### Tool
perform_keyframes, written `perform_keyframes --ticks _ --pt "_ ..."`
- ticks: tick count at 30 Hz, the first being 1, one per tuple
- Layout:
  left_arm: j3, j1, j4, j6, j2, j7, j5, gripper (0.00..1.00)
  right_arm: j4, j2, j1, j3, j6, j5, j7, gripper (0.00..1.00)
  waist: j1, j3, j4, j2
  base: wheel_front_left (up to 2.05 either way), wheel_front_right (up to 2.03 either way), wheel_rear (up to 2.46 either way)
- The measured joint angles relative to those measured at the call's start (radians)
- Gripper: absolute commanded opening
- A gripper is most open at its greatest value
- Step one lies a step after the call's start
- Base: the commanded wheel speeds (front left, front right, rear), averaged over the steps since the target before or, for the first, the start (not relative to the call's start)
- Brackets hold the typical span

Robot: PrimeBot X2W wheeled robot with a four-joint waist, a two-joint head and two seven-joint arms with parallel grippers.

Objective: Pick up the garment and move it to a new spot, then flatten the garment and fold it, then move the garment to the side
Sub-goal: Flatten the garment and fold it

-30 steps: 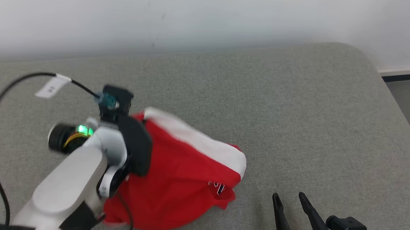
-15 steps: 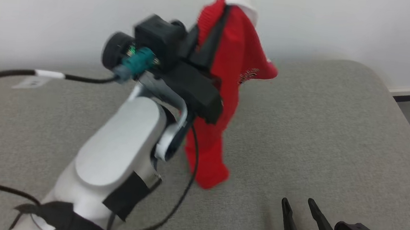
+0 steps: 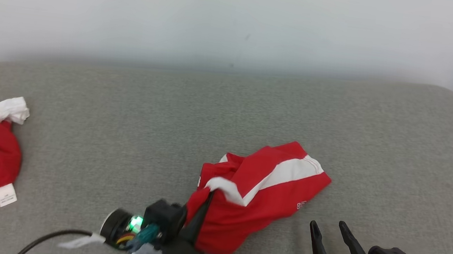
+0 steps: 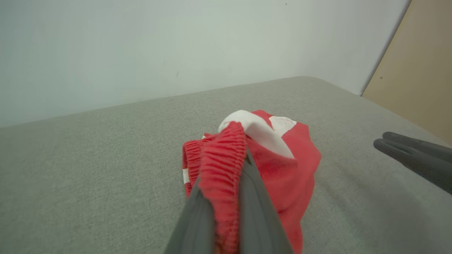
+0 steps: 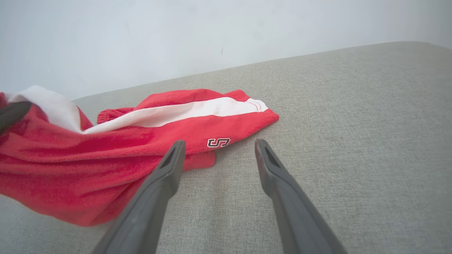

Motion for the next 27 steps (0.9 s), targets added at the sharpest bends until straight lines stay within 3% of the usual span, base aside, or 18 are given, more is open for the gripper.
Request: perform_keyframes --ticks 2,3,4,8,14,19,27 --pt "0.004 0.046 -0.007 0.005 0.014 -0.02 -0.007 0.0 -0.002 -0.004 -0.001 -0.002 0.0 -0.001 0.003 1.0 0.0 0.0 0.017 0.0 0.0 0.0 0.0" --pt "0.002 0.065 -0.01 0.013 0.02 -0.022 -0.007 0.38 -0.003 -0.005 -0.001 -0.003 0.0 -0.001 0.004 1.0 0.0 0.0 0.026 0.0 0.0 0.0 0.0" --pt "0.002 0.084 -0.013 0.018 0.026 -0.027 -0.008 1.0 -0.005 -0.006 0.0 -0.003 0.0 -0.001 0.005 1.0 0.0 0.0 0.033 0.0 0.0 0.0 0.0" --pt "-0.004 0.17 -0.023 0.032 0.049 -0.02 -0.032 1.0 -0.017 -0.006 0.001 -0.002 0.0 -0.001 0.014 1.0 0.0 -0.01 0.058 0.0 0.0 0.0 0.0" --pt "-0.014 0.259 -0.11 -0.005 0.104 0.035 -0.082 1.0 -0.03 -0.015 0.009 -0.014 0.0 -0.003 0.022 1.0 0.0 -0.023 0.069 0.0 0.0 0.0 0.0" --pt "0.079 0.291 -0.232 -0.005 0.127 0.06 -0.206 1.0 -0.046 -0.024 0.013 -0.031 0.0 -0.01 0.03 1.0 0.0 -0.03 0.072 0.0 0.0 0.0 0.0" --pt "0.135 0.264 -0.252 -0.001 0.152 0.296 -0.4 1.0 -0.059 -0.022 0.025 -0.021 0.0 -0.018 0.04 1.0 0.0 -0.039 0.069 0.0 0.0 0.0 0.0"
